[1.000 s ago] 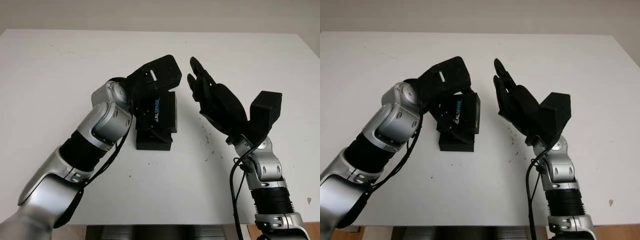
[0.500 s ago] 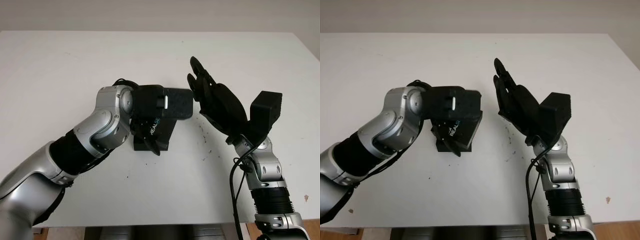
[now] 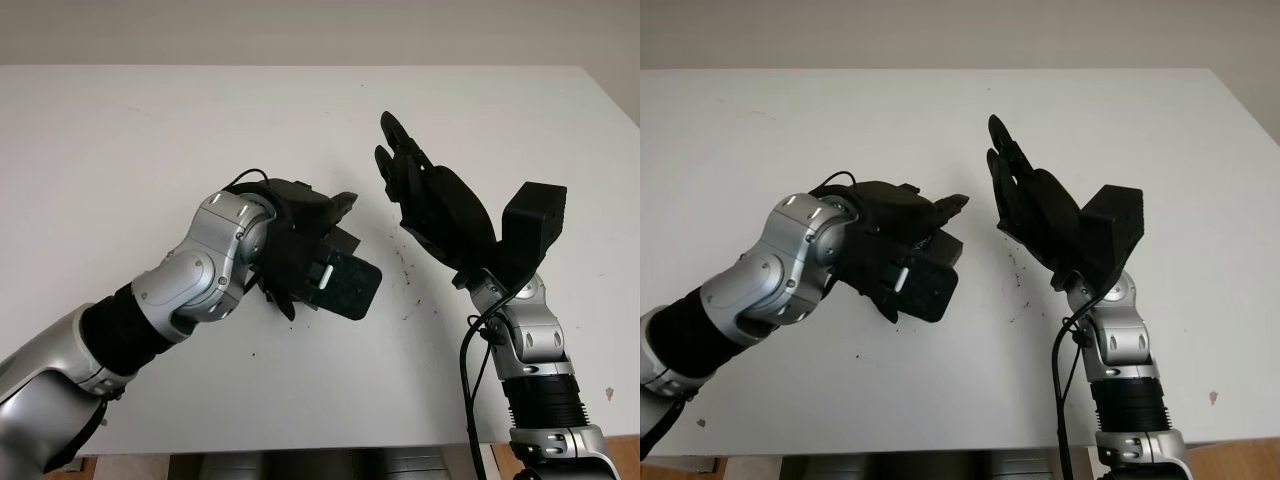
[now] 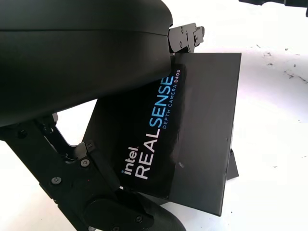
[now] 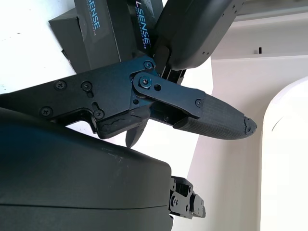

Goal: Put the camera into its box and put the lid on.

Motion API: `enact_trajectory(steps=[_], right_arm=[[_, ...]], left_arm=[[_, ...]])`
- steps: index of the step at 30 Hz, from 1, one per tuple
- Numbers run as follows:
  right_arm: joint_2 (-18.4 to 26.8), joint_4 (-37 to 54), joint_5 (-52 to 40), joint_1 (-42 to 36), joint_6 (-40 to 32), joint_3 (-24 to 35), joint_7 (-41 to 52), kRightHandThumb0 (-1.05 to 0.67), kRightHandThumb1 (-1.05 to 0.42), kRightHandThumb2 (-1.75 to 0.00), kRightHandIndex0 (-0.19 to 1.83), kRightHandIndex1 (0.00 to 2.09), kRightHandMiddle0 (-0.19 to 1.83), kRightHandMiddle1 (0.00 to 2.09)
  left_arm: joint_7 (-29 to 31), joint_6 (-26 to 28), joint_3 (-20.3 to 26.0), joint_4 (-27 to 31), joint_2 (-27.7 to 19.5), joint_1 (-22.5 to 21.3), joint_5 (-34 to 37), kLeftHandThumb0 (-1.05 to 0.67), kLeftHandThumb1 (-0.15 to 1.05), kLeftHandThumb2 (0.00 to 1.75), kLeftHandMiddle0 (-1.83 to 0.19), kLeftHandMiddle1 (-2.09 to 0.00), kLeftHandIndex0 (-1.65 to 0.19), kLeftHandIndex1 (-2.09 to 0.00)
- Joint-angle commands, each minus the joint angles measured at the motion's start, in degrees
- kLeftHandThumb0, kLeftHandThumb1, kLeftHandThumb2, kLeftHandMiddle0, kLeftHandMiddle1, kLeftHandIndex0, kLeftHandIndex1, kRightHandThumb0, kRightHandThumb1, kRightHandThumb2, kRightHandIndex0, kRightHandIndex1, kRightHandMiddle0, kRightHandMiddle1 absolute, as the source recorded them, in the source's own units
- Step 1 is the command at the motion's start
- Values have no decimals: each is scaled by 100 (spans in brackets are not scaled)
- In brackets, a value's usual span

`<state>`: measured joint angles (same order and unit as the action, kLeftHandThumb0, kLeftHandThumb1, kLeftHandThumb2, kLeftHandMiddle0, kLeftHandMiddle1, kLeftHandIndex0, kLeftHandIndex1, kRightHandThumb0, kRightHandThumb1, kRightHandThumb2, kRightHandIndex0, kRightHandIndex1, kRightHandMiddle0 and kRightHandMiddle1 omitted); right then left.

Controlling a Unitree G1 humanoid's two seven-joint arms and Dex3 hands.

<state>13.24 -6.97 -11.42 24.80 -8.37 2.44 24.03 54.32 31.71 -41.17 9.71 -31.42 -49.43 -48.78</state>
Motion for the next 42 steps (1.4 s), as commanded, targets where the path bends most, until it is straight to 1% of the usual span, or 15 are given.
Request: enact_trajectory(steps=[1, 4, 8, 13, 17, 21, 27, 30, 35, 39, 42], right_arm=[[40, 55, -11, -16, 27, 27, 13, -80, -105, -78, -19, 0, -19, 0], [40, 37, -9, -21, 84, 28, 37, -79, -105, -78, -19, 0, -19, 0], [59, 57, -19, -24, 17, 39, 52, -80, -105, -78, -19, 0, -19, 0], [55, 92, -16, -46, -27, 41, 14, -81, -105, -77, -19, 0, -19, 0], [73, 69, -29, -48, -7, 49, 43, -80, -105, -77, -19, 0, -19, 0], [98, 27, -42, -26, 12, 61, 99, -79, -105, -77, -19, 0, -19, 0], [106, 67, -10, 12, -107, 45, 54, -79, -105, -77, -19, 0, -19, 0], [123, 40, 9, 42, -103, 25, 69, -80, -105, -76, -19, 0, -19, 0], [130, 37, 24, 62, -132, 18, 75, -81, -105, -76, -19, 0, -19, 0], [134, 34, 15, 62, -121, 20, 105, -80, -105, -76, -19, 0, -19, 0], [128, 32, 13, 54, -110, 28, 108, -80, -105, -76, -19, 0, -19, 0]], left_arm=[[31, -20, 13, -323, 30, 308, -96, -71, 105, 61, 18, -1, 19, 0], [-53, -104, 107, -503, 106, 340, -261, -73, 105, 63, 19, 0, 19, 0], [-294, -517, 160, -626, 53, 448, -518, -79, 105, 66, 19, 0, 19, 0], [-340, -928, 218, -563, 34, 632, -890, -87, 105, 68, 19, 0, 19, 0], [-467, -1116, 443, -482, 68, 813, -951, -93, 105, 67, 19, 0, 19, 0], [-526, -1354, 667, -440, 47, 879, -929, -98, 105, 68, 19, 0, 19, 0], [-473, -1533, 1072, -359, 101, 992, -646, -103, 105, 65, 19, 0, 19, 0], [-581, -1628, 1305, -307, 128, 1079, -384, -105, 105, 61, 19, 0, 19, 0], [-499, -1765, 1551, -305, 93, 1041, 33, -105, 105, 57, 19, 0, 19, 0], [-578, -2057, 1807, -293, -22, 1023, 472, -105, 105, 60, 19, 0, 19, 0], [-528, -2100, 1899, -306, -55, 980, 665, -104, 105, 62, 19, 0, 19, 0]])
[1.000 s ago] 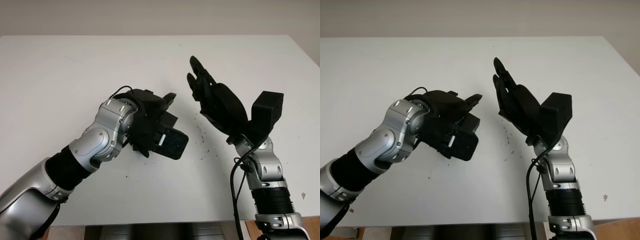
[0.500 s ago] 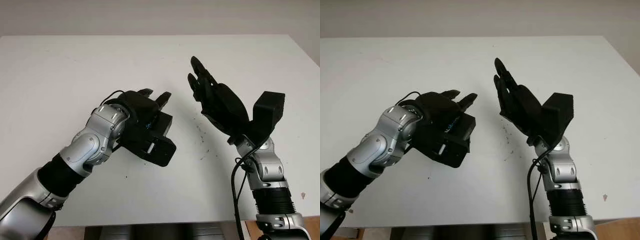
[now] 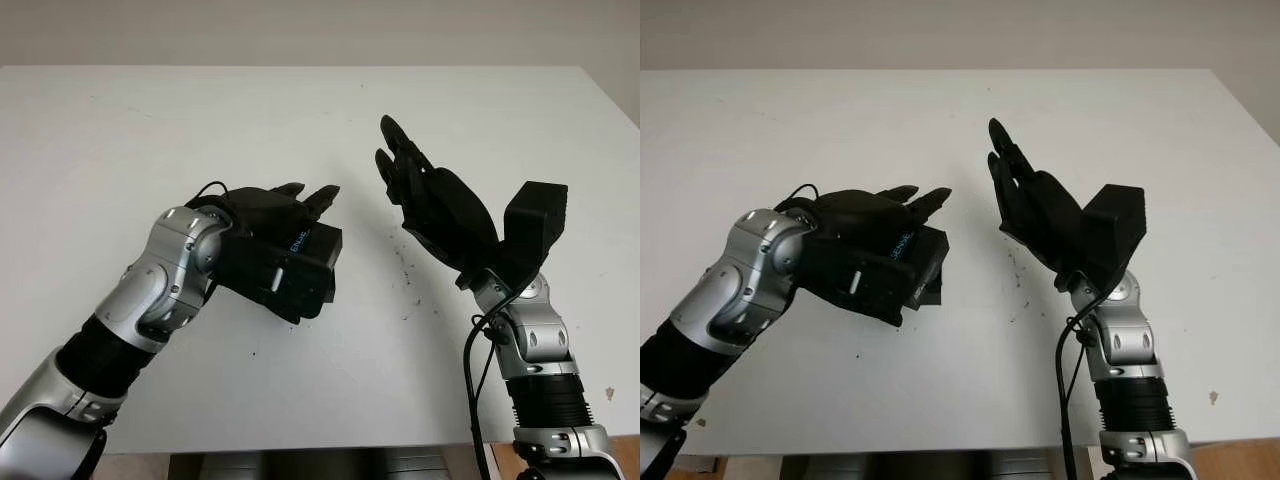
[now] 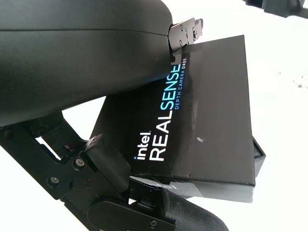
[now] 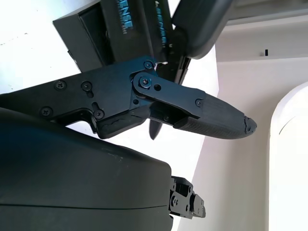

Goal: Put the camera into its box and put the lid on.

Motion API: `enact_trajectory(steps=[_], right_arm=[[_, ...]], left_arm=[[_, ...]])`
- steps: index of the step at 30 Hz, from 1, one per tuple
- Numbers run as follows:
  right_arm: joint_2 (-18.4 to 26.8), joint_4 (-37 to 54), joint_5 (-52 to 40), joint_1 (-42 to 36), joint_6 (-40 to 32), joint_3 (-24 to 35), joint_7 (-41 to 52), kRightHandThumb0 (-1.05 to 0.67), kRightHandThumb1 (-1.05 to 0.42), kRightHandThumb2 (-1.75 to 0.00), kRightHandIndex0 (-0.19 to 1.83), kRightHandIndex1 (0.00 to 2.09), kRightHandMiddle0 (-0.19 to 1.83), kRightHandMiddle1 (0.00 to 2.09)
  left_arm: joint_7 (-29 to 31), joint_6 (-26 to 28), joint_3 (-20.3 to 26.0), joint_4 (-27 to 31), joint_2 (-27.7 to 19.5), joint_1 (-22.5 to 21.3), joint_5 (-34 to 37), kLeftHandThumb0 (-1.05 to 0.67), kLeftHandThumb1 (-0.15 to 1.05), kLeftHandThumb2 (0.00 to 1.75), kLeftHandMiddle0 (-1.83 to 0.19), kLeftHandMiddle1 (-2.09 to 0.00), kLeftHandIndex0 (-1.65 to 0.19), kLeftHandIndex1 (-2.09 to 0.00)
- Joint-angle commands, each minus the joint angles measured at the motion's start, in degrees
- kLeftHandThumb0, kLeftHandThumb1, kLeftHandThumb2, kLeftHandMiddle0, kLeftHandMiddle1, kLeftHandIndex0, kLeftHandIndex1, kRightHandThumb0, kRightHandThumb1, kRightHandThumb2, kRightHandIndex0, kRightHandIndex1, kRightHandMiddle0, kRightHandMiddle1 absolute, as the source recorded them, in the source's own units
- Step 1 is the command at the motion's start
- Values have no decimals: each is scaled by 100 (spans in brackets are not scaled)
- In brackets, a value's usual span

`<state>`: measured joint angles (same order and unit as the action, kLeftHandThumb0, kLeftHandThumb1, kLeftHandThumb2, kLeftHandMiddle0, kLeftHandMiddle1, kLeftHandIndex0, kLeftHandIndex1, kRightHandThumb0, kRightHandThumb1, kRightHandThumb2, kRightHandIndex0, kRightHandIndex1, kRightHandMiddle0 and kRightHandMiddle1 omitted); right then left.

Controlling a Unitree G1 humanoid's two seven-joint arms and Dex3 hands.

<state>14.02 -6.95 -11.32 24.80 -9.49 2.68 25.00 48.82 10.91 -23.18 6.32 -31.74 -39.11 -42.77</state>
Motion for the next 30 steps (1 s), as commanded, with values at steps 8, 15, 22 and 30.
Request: enact_trajectory(steps=[8, 15, 22, 30], right_arm=[[11, 43, 4, 45, -22, -10, -20, -80, -105, -76, -19, 0, -19, 0], [-27, 81, 3, 9, -20, -13, -78, -79, -105, -76, -19, 0, -19, 0], [-104, 27, 13, 34, 22, -42, -143, -79, -105, -75, -19, 0, -19, 0], [-151, 2, 40, 18, 93, -60, -179, -79, -105, -75, -19, 0, -19, 0]], left_arm=[[-328, 802, 242, -114, 428, 89, 330, -96, 105, 63, 19, 0, 19, 0], [-1019, 1613, 47, -473, 813, 43, -193, -91, 105, 68, 19, 0, 19, 0], [-712, 2221, -476, -670, 890, 15, -905, -86, 105, 70, 19, 0, 19, 0], [220, 2483, -754, -523, 790, 11, -1247, -84, 105, 63, 19, 0, 19, 0]])
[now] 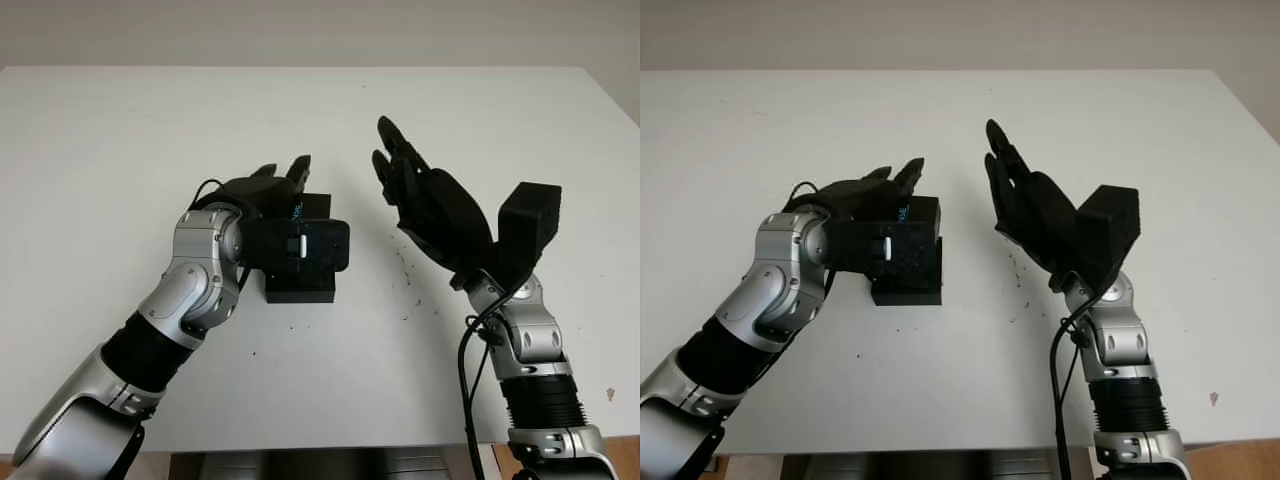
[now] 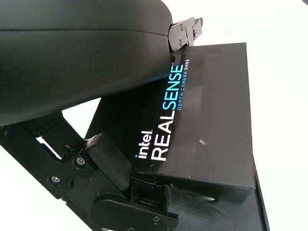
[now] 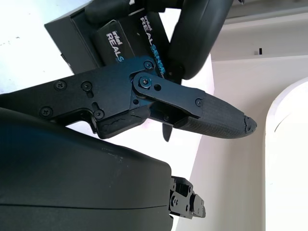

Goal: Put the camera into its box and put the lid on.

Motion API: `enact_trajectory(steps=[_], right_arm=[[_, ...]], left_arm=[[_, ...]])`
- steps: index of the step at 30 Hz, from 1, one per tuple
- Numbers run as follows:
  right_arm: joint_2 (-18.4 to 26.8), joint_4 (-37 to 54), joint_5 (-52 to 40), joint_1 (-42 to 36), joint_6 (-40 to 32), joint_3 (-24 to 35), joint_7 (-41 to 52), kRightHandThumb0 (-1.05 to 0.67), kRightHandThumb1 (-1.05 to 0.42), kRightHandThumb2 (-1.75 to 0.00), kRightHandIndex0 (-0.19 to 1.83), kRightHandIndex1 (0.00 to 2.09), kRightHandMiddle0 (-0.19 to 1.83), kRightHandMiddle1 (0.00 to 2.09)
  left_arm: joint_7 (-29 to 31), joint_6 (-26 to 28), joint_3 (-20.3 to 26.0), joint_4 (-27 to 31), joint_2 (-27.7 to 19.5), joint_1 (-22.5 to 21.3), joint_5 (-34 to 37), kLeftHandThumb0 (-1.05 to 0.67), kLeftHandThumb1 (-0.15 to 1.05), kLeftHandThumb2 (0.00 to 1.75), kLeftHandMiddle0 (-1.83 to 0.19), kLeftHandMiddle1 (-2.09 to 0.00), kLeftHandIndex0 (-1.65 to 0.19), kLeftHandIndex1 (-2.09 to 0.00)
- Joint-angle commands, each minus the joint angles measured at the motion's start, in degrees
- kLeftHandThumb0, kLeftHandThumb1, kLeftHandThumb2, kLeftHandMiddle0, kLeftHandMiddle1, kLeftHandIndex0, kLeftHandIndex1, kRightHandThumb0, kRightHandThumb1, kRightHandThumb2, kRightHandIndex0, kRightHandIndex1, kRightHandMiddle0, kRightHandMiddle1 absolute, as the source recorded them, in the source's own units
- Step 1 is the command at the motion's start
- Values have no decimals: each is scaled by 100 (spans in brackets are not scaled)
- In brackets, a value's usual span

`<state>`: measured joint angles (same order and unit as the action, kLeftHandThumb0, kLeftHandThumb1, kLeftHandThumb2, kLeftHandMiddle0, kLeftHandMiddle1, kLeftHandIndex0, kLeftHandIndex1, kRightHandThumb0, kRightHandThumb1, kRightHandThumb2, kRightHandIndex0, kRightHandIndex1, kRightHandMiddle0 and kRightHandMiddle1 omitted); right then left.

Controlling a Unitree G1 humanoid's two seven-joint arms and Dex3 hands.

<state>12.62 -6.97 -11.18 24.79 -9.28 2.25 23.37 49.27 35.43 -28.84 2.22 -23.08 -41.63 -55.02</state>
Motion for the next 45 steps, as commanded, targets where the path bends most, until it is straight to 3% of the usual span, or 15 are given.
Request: enact_trajectory(steps=[1, 8, 17, 24, 27, 34, 45], right_arm=[[-19, 9, 25, 18, 63, -18, -26, -79, -105, -75, -19, 0, -19, 0], [-65, -18, 14, 7, 109, 8, -102, -77, -105, -76, -19, 0, -19, 0], [-64, 13, -5, -25, 86, 18, -149, -77, -105, -74, -19, 0, -19, 0], [-29, 70, -21, -63, 71, 28, -139, -76, -105, -73, -19, 0, -19, 0], [-22, 85, -11, -73, 58, 25, -143, -76, -105, -73, -19, 0, -19, 0], [-32, 116, -9, -95, 42, 17, -155, -76, -105, -72, -19, 0, -19, 0], [-53, 92, -32, -72, 25, 25, -189, -76, -105, -72, -19, 0, -19, 0]], left_arm=[[320, 64, -204, -107, -86, 237, -36, -84, 105, 62, 19, 0, 19, 0], [1085, 162, -183, -80, -107, 32, 206, -88, 105, 64, 19, 0, 19, 0], [1397, 238, -184, -161, -82, -74, 481, -93, 105, 68, 19, 0, 19, 0], [1163, 408, -194, -368, 113, -91, 587, -93, 105, 70, 19, 0, 19, 0], [816, 630, -182, -471, 325, -56, 575, -92, 105, 68, 19, 0, 19, 0], [-36, 392, -427, -675, 493, 41, 484, -88, 105, 68, 19, 0, 19, 0], [-26, 716, -582, -505, 615, 200, 481, -85, 105, 68, 19, 0, 19, 0]])
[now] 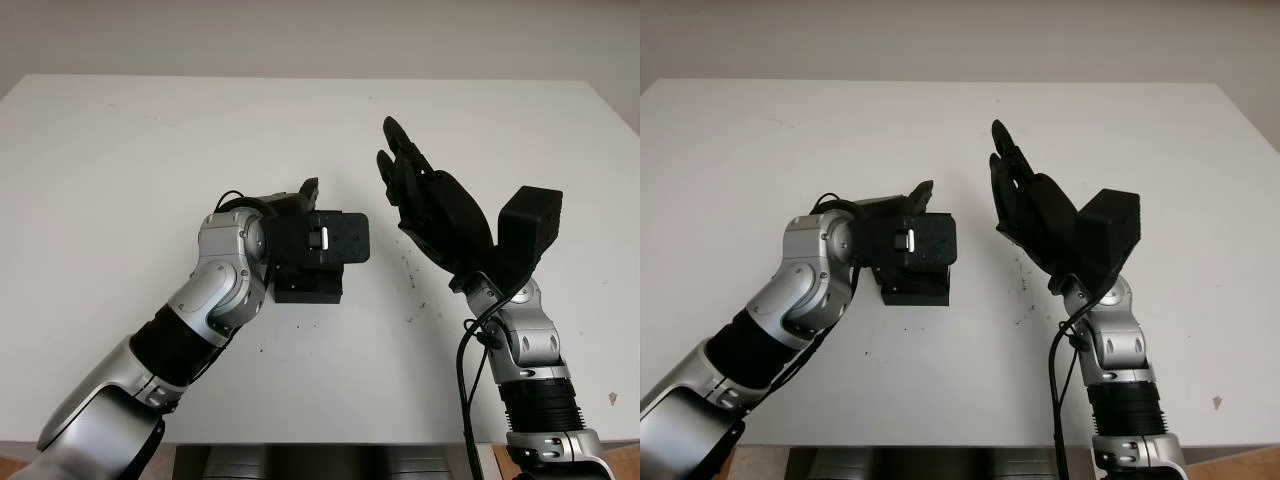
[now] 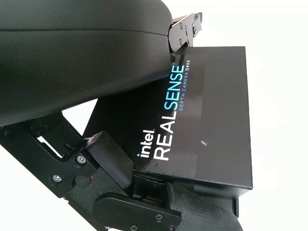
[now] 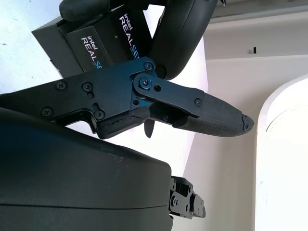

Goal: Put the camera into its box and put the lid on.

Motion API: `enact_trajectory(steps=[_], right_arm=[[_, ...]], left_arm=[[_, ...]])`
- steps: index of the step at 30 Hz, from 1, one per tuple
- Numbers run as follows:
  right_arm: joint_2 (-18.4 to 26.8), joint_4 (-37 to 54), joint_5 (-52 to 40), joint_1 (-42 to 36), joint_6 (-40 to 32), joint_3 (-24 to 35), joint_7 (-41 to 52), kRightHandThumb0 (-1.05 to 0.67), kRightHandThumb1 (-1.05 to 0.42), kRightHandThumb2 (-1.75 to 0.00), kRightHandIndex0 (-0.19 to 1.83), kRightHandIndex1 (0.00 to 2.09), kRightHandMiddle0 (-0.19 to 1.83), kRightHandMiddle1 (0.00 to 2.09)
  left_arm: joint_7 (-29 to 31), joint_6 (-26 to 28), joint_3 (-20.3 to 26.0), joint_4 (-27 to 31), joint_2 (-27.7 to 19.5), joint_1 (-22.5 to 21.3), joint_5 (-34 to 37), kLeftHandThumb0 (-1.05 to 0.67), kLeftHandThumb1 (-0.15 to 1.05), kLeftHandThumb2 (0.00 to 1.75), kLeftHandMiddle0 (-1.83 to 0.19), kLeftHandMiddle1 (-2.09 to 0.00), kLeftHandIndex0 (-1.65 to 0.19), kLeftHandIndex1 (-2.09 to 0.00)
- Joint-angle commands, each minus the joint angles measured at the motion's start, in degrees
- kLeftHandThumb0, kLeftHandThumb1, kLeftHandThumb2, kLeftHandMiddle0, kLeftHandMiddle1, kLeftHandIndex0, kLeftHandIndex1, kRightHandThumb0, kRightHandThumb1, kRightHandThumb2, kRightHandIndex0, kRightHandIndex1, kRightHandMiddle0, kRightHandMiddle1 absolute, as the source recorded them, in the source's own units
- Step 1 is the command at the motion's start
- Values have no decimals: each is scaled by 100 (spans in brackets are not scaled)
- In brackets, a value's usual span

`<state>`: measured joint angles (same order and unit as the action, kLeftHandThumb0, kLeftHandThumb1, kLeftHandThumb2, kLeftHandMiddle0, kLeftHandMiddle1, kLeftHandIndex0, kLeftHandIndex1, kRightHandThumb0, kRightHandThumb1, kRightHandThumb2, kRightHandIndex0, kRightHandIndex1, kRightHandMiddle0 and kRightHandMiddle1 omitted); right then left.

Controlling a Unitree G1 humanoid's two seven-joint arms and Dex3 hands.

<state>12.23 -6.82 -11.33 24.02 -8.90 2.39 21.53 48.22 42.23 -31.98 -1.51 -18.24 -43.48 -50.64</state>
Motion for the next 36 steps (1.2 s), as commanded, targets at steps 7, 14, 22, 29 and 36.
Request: enact_trajectory(steps=[7, 14, 22, 29, 36], right_arm=[[-38, 66, -34, 39, -27, 6, -45, -76, -105, -72, -19, 0, -19, 0], [-41, -8, -33, 91, 4, 2, -40, -74, -105, -73, -19, 0, -19, 0], [-94, -14, 2, 119, -23, -31, -124, -74, -105, -72, -19, 0, -19, 0], [-116, 49, 16, 48, 11, -30, -128, -73, -105, -72, -19, 0, -19, 0], [-103, 84, -19, 8, -48, -15, -107, -72, -105, -72, -19, 0, -19, 0]], left_arm=[[286, 252, -232, 153, 148, 451, 225, -88, 105, 69, 19, 0, 19, 0], [762, 899, -274, 390, 158, 406, 458, -86, 105, 70, 19, 0, 19, 0], [666, 1255, -537, 353, 131, 440, 524, -85, 105, 72, 19, 0, 19, 0], [363, 1240, -679, 233, 143, 557, 539, -84, 105, 71, 19, 0, 19, 0], [-79, 1089, -698, -122, 229, 639, 610, -81, 105, 68, 19, 0, 19, 0]])
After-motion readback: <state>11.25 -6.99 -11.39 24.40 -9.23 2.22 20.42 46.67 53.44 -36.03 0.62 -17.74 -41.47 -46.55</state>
